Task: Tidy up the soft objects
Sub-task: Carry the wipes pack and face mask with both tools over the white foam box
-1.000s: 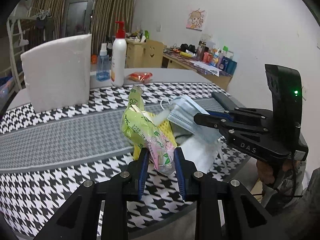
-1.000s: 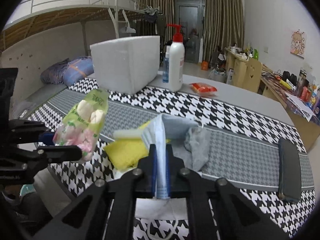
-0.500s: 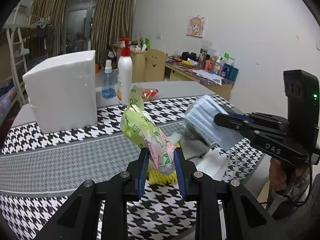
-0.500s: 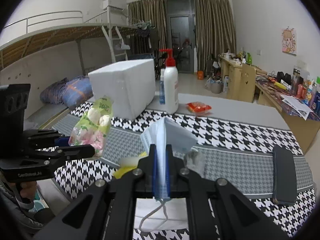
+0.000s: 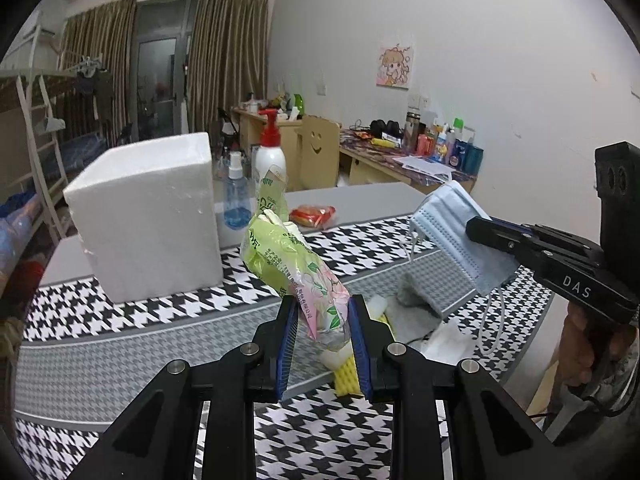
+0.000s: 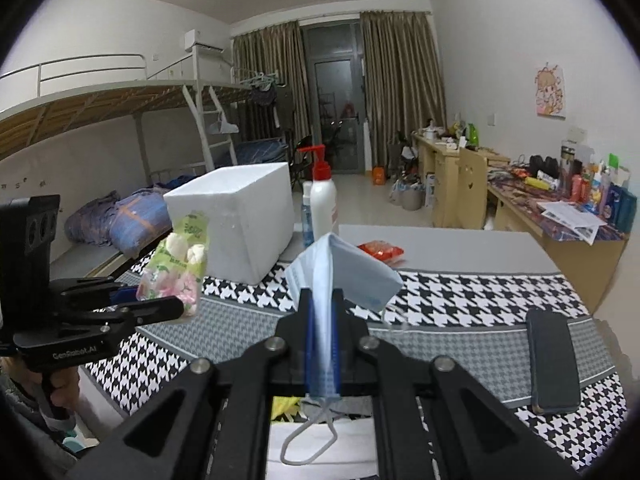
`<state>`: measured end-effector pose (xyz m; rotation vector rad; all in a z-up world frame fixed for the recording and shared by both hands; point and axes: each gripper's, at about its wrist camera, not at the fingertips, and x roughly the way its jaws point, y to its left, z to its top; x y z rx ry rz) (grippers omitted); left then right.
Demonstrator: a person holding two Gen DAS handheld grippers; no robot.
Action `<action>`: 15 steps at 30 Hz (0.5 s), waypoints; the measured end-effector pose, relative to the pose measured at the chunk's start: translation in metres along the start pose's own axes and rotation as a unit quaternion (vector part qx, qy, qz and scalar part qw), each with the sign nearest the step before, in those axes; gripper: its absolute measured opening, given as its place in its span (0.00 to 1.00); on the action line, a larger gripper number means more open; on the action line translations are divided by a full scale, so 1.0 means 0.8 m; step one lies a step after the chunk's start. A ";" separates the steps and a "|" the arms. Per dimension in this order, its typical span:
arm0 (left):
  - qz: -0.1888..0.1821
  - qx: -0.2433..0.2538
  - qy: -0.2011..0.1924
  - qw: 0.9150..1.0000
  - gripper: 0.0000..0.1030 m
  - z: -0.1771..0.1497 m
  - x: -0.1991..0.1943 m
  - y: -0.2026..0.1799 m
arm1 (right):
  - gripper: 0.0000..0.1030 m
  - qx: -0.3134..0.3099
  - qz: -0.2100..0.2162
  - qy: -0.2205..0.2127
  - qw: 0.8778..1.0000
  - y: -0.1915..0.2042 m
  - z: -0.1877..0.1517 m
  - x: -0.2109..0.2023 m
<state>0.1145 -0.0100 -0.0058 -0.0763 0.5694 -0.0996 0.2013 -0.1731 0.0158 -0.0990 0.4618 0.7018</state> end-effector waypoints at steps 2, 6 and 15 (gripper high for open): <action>0.002 0.004 -0.005 1.000 0.27 0.002 -0.004 0.004 | 0.10 0.006 0.002 -0.005 1.000 0.004 0.002 0.000; 0.010 0.011 -0.011 1.000 0.27 0.004 -0.009 0.012 | 0.10 0.005 -0.004 -0.017 1.000 0.013 0.005 -0.003; 0.008 0.010 -0.021 1.000 0.27 0.007 -0.019 0.032 | 0.10 -0.004 -0.003 -0.024 1.000 0.031 0.014 0.000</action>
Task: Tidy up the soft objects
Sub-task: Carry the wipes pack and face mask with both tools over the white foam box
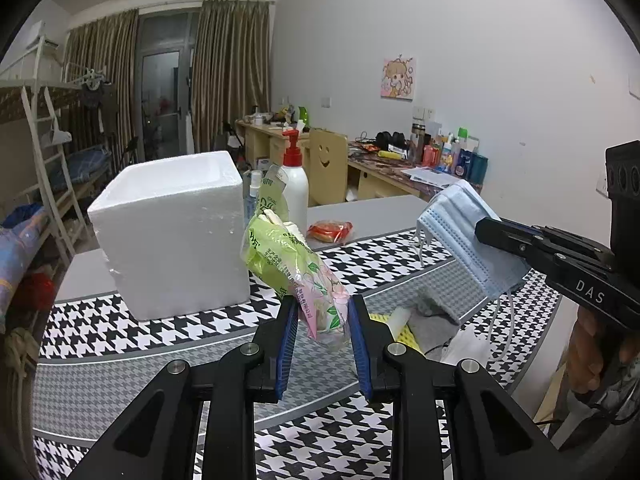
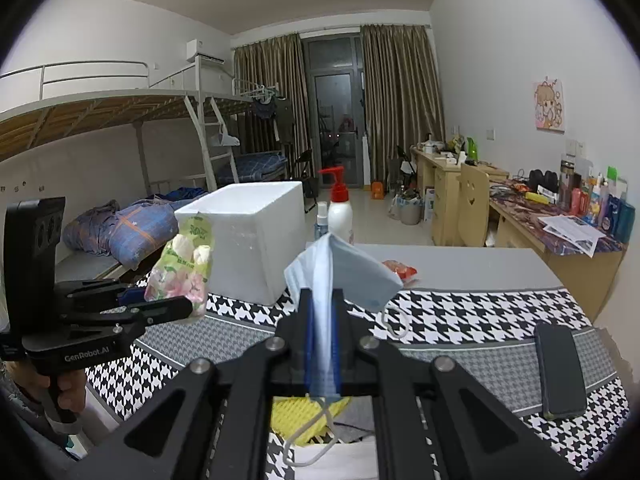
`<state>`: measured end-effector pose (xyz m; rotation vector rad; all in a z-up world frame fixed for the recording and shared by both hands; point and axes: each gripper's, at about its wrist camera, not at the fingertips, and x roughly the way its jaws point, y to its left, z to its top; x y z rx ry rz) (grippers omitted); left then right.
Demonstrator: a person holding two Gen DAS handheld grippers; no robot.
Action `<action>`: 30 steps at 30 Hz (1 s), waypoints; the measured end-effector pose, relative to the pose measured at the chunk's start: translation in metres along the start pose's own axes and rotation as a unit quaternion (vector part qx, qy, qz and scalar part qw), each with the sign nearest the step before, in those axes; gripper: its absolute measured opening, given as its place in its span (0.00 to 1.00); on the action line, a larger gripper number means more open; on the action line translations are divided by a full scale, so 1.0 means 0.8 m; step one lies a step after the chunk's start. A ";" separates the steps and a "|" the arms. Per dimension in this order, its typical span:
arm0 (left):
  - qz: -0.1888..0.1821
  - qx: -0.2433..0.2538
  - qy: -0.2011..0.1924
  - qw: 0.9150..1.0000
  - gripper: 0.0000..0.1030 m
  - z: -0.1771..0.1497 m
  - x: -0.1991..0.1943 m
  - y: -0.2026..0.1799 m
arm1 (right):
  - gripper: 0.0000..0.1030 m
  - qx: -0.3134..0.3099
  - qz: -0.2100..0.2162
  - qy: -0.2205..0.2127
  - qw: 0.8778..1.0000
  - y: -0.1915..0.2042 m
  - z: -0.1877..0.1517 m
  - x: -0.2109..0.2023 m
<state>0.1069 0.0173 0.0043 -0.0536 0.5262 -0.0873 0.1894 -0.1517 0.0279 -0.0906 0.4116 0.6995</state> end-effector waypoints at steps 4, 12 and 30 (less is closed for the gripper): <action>0.005 0.002 -0.006 1.000 0.27 0.004 -0.006 0.008 | 0.10 0.000 -0.002 -0.003 1.000 0.004 0.004 0.003; 0.026 0.010 -0.027 0.999 0.27 0.017 -0.018 0.019 | 0.10 -0.002 -0.009 -0.013 1.000 0.016 0.015 0.008; 0.058 0.015 -0.058 0.997 0.27 0.036 -0.026 0.030 | 0.10 -0.019 -0.012 -0.022 0.999 0.035 0.036 0.013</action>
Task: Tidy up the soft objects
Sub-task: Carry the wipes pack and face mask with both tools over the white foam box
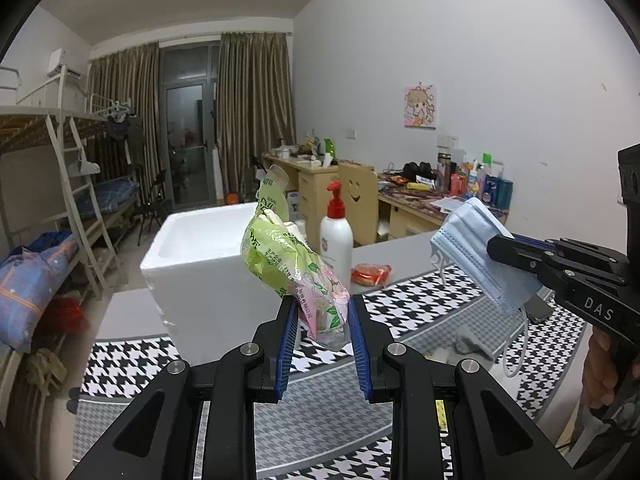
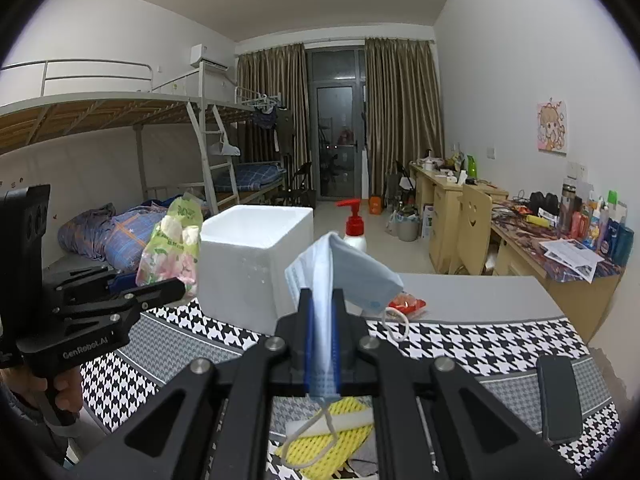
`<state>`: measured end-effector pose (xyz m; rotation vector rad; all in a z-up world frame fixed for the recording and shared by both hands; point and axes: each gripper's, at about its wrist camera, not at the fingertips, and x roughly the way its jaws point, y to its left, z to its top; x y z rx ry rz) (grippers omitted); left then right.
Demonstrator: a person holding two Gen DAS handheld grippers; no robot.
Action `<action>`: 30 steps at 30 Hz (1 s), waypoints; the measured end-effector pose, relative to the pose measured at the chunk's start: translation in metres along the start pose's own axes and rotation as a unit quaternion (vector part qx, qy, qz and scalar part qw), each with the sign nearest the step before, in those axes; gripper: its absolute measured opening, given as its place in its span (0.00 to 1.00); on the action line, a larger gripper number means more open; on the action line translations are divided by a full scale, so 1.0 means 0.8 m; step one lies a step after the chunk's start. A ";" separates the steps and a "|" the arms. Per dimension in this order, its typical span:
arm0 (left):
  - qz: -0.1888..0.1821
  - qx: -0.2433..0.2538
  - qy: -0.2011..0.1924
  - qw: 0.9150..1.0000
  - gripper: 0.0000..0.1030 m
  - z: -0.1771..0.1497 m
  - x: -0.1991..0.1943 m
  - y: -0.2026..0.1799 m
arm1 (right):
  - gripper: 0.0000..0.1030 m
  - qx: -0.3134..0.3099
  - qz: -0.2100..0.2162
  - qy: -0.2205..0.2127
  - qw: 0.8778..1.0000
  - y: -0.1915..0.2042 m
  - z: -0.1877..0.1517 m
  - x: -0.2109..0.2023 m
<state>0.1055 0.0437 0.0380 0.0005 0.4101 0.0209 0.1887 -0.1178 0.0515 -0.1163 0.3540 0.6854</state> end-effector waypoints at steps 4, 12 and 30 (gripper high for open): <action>0.009 -0.002 -0.006 1.000 0.27 0.005 0.000 0.007 | 0.10 -0.002 0.000 -0.004 1.000 0.003 0.006 0.004; 0.023 -0.006 -0.014 1.000 0.27 0.010 0.001 0.022 | 0.10 -0.010 -0.003 -0.012 1.000 0.012 0.019 0.009; 0.054 0.003 -0.034 0.998 0.27 0.023 0.001 0.034 | 0.10 -0.036 0.006 -0.026 0.999 0.033 0.050 0.024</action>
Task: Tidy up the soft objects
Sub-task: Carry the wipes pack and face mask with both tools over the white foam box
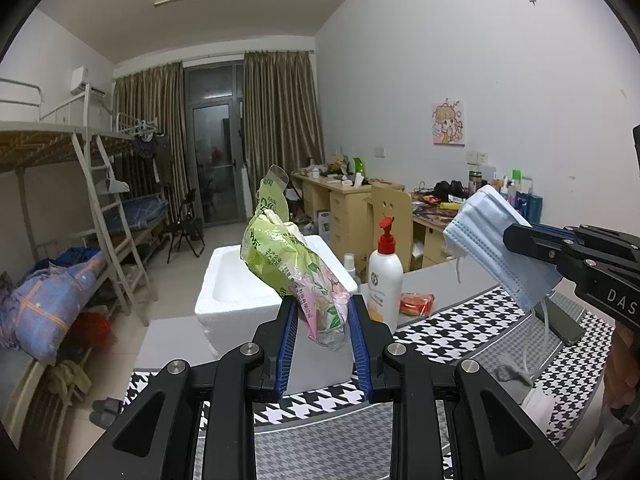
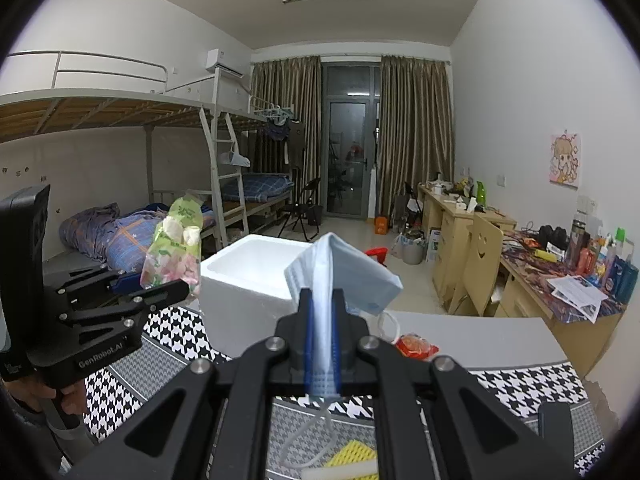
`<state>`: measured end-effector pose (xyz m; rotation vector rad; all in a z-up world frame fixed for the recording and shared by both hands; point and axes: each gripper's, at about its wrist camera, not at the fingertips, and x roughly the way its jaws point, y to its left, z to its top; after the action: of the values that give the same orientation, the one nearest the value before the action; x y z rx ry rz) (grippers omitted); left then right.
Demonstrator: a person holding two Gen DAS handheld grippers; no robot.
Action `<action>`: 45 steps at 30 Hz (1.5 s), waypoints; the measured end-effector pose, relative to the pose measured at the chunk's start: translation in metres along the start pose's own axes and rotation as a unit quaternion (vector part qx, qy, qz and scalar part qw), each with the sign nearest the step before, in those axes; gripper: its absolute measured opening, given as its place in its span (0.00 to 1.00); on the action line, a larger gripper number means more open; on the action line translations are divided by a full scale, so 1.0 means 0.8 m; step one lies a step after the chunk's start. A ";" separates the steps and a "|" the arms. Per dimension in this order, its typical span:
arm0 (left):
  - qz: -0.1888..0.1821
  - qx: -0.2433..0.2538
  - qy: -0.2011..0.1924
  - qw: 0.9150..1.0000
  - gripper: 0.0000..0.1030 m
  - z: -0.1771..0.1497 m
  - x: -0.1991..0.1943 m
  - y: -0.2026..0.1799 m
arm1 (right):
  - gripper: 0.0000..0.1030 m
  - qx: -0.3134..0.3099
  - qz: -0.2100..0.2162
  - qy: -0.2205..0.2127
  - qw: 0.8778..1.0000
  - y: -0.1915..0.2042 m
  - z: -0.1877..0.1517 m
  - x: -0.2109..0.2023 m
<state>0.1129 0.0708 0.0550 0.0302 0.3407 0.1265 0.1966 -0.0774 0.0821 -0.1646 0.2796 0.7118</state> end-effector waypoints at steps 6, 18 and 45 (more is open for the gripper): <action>0.004 0.002 -0.005 1.000 0.27 0.003 0.000 0.002 | 0.10 -0.011 0.006 -0.001 1.000 0.009 0.011 0.008; 0.014 0.001 -0.006 1.000 0.27 0.016 0.011 0.012 | 0.10 -0.020 0.004 -0.016 1.000 0.018 0.024 0.024; 0.021 -0.012 0.005 1.000 0.27 0.048 0.055 0.039 | 0.10 -0.012 0.006 -0.008 1.000 0.030 0.054 0.072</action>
<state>0.1635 0.1075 0.0784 0.0134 0.3490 0.1729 0.2304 -0.0134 0.1044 -0.1810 0.2572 0.7291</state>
